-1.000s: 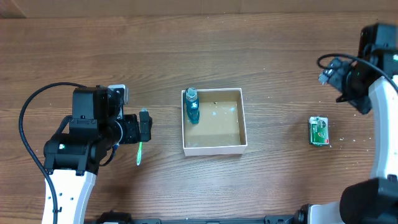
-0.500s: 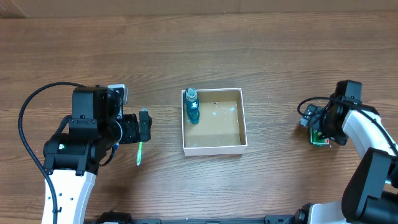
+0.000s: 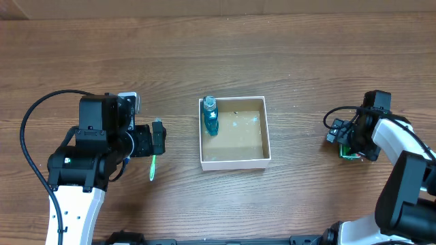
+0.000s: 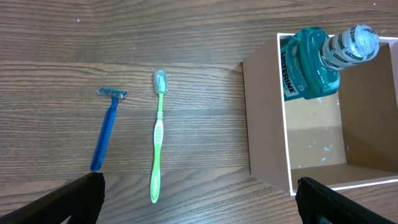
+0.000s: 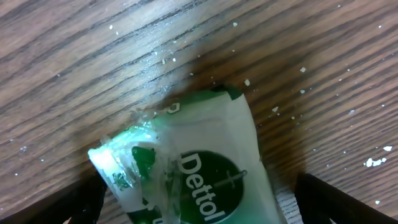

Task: Pack container
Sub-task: 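Move the right gripper to the green Dettol soap bar and grasp it, then place the soap bar into the box beside the bottle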

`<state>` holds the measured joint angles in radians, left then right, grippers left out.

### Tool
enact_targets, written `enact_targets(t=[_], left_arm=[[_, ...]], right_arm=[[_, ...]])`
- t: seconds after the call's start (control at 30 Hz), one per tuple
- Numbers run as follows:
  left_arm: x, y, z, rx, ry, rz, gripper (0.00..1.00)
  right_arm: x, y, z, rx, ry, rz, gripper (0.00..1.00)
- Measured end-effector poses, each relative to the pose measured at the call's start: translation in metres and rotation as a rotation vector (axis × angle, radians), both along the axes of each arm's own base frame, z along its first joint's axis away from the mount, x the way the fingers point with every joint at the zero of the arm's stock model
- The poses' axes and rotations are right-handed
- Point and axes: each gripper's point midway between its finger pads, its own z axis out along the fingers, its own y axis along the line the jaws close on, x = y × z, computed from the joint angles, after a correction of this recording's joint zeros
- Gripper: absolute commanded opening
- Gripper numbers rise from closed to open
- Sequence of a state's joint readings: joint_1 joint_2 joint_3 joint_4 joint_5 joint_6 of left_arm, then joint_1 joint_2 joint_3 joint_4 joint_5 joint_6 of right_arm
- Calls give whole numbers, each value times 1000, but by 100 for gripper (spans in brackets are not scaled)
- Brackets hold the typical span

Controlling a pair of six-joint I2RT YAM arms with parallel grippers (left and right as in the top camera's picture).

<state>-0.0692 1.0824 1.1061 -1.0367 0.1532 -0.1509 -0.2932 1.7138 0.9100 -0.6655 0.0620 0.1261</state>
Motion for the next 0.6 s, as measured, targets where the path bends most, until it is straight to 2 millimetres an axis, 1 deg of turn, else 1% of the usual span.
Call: enact_targets(t=[0.17, 0.27, 0.37, 0.4, 0.47, 0.57, 0.6], left_arm=[[0, 0, 0, 0, 0, 0, 100], [0, 0, 0, 0, 0, 0, 100], [0, 0, 0, 0, 0, 0, 100], [0, 0, 0, 0, 0, 0, 100], [0, 0, 0, 0, 0, 0, 100], [0, 0, 0, 0, 0, 0, 100], [0, 0, 0, 0, 0, 0, 100]], right_arm=[[2, -1, 0, -4, -4, 0, 70], [4, -2, 0, -7, -9, -2, 62], [4, -2, 0, -4, -11, -1, 51], [5, -2, 1, -1, -9, 1, 49], [6, 0, 1, 12, -5, 0, 41], [8, 7, 3, 57, 6, 5, 38], [7, 9, 5, 74, 14, -2, 36]])
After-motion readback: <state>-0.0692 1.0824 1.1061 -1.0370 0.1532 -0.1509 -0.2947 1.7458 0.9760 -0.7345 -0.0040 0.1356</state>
